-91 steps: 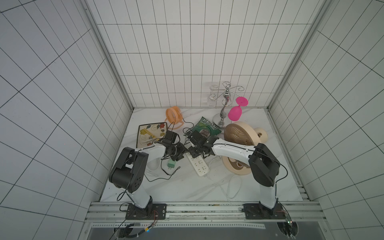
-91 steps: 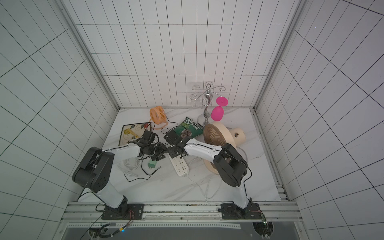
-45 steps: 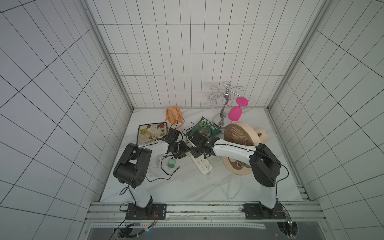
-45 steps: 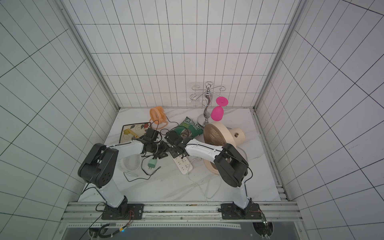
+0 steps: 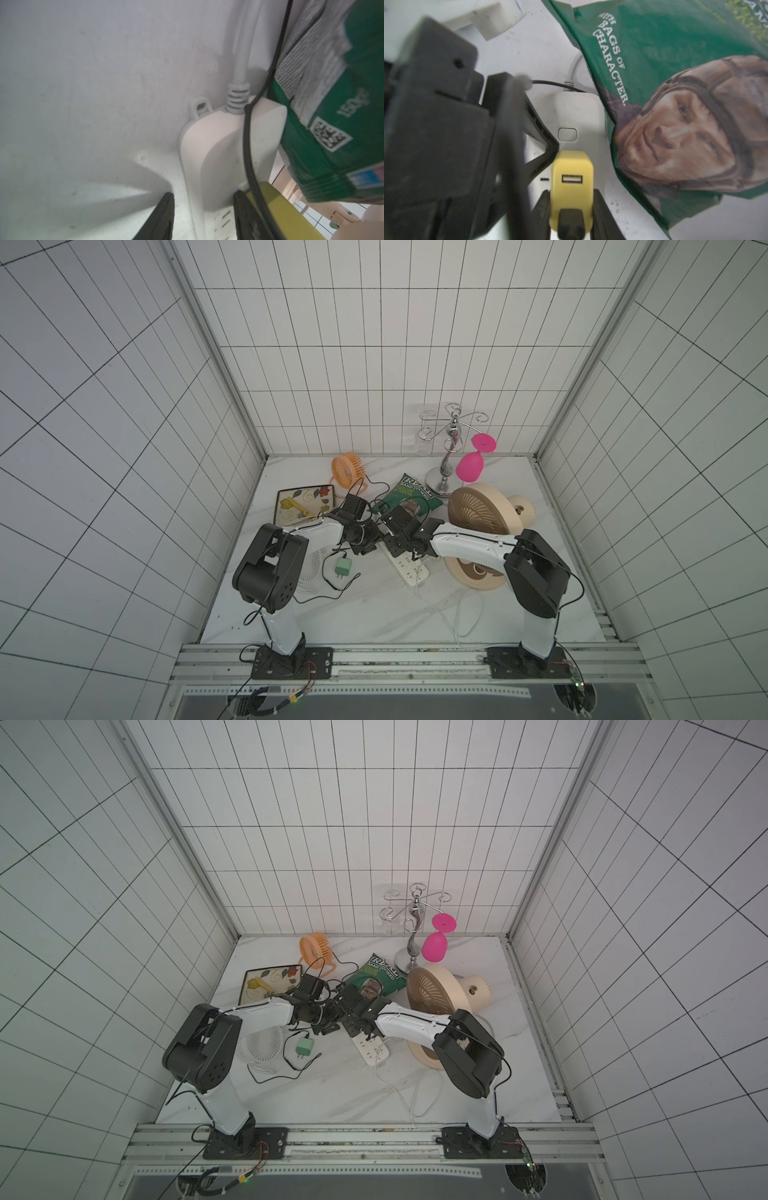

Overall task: Unplug the desk fan from the power strip
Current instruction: Remove the plug from the socket.

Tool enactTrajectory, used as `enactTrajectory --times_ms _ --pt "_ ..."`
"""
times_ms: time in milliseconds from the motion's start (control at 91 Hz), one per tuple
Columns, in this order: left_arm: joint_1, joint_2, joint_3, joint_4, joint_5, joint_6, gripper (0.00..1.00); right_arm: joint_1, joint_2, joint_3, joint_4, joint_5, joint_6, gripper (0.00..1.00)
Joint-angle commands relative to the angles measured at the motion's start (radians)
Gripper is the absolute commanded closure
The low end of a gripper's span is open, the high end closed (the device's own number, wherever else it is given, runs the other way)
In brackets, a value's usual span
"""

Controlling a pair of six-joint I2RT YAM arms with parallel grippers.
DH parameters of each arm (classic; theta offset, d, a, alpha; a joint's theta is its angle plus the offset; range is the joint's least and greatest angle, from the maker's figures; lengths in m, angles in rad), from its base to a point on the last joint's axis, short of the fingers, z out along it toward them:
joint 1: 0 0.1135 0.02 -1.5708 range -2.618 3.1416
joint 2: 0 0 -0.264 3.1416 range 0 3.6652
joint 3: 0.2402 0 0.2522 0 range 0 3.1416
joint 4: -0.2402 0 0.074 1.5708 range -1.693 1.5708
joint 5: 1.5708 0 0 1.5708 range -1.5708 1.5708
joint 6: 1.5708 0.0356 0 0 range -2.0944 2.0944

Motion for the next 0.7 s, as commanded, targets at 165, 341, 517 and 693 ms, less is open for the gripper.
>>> enactTrajectory --times_ms 165,341,517,693 --pt "-0.004 0.116 -0.075 -0.249 -0.311 -0.003 0.52 0.013 -0.178 -0.008 0.184 0.054 -0.019 0.79" --pt "-0.003 0.124 -0.074 -0.263 -0.327 -0.009 0.52 -0.004 -0.220 -0.053 0.185 0.066 -0.022 0.79" --pt "-0.004 0.124 -0.077 -0.265 -0.329 -0.013 0.52 -0.011 -0.266 -0.097 0.161 0.077 -0.018 0.79" --pt "-0.003 0.081 -0.065 -0.248 -0.310 -0.004 0.50 -0.008 -0.292 -0.145 0.031 0.099 0.011 0.79"
